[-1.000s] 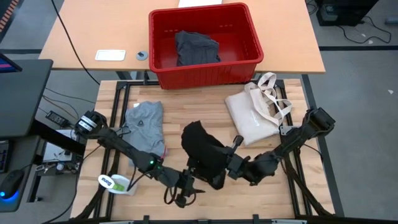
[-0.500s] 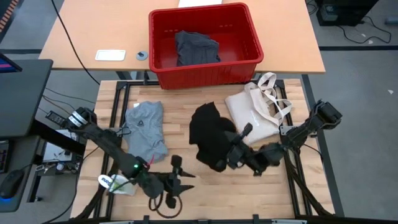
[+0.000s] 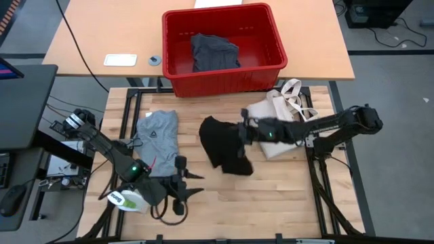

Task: Fold Laundry from Bin
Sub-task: Fold the black shirt

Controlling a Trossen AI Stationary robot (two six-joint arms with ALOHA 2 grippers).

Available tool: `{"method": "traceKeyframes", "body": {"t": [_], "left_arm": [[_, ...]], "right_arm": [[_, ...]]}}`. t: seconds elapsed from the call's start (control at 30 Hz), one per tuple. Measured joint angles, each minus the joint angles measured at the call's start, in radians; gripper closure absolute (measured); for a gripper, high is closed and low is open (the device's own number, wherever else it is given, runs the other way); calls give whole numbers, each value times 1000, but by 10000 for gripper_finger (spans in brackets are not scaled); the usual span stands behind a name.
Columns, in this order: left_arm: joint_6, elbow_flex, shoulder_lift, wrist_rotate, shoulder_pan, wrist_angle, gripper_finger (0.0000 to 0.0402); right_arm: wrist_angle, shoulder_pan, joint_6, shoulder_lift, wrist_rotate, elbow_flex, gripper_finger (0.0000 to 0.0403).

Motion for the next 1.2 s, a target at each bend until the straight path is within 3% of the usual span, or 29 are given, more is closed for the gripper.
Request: {"method": "traceKeyframes", "body": {"t": [0.1, 0.17, 0.3, 0.5, 0.57, 0.77, 0.9, 1.13, 1.2], "left_arm": [[-14, 0, -5, -1, 32, -24, 221], [-15, 0, -5, -1, 49, -34, 221], [-4, 0, -5, -3, 69, -38, 221], [30, 0, -5, -2, 72, -69, 221], [30, 0, -5, -2, 72, -87, 221], [-78, 0, -5, -1, 72, -142, 221], [-158, 0, -5, -1, 72, -170, 221], [-288, 0, 0, 34, 71, -243, 221], [-313, 0, 0, 33, 71, -271, 221]], "right_arm": [[5, -118, -3, -1, -200, -2, 351], [25, -188, -30, 4, -229, -2, 351], [86, -284, -235, 9, -200, -2, 351], [169, -272, -888, 8, -116, -2, 351], [175, -263, -991, 16, -77, -2, 351], [44, -195, -873, 119, -150, 0, 351], [118, -92, -827, 266, -181, -2, 351], [406, 71, -683, 474, -64, -2, 351], [444, 112, -604, 492, 26, -1, 351]]}}
